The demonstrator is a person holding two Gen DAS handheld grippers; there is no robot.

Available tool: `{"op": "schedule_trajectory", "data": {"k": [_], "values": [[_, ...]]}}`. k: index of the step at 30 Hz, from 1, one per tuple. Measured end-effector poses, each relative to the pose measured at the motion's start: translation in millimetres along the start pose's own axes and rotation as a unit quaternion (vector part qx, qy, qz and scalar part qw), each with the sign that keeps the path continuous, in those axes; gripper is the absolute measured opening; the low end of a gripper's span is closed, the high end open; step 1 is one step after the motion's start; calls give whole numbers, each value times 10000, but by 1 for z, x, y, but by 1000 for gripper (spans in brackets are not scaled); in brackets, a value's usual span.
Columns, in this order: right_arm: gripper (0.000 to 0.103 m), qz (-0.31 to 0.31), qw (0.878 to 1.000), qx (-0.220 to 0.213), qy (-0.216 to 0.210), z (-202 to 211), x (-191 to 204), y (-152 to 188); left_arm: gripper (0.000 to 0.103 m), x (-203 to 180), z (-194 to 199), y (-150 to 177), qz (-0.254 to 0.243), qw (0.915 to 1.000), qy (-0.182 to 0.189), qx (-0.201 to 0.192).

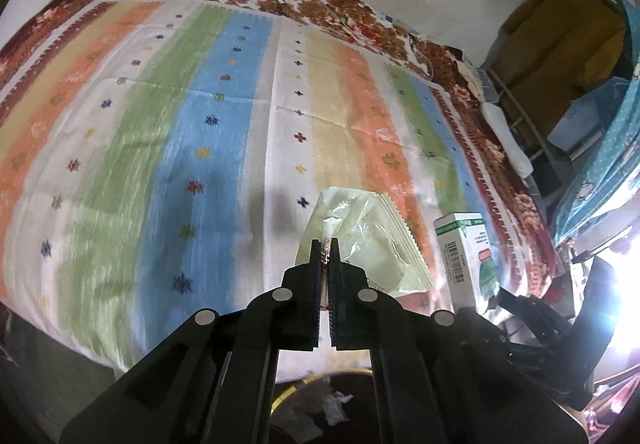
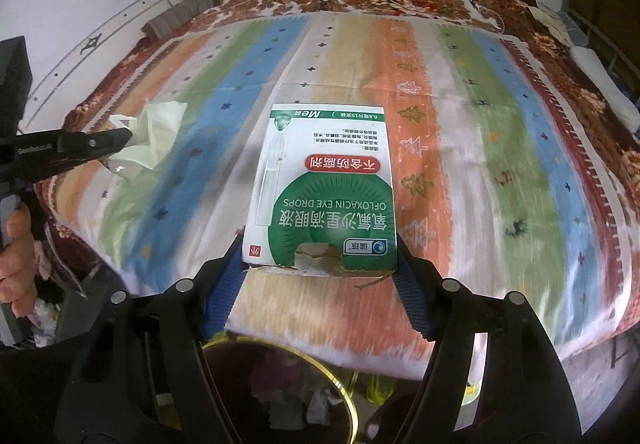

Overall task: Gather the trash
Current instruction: 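Carry the snack bag and eye drops box in both grippers over the bin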

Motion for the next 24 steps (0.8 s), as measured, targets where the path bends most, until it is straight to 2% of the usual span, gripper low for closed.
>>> {"op": "schedule_trajectory", "data": {"k": [11,24], "values": [[65,155,9998,-138,-34,45,26,31,2,-25,30,53,-45,9994,315,138],[65,102,9999,-26,-94,67,39,82,2,-23,45,104,63,9984,492,281]]}}
Point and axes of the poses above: each gripper's, at about its wrist camera, not at the fingertips, and z roughly against the way its jaws point, x to its left, y to its underside, the point moved 8 cm from there along -z, roughly the way its jaws point, and after that the axes turned 11 degrees about z, right-handed, at the moved point
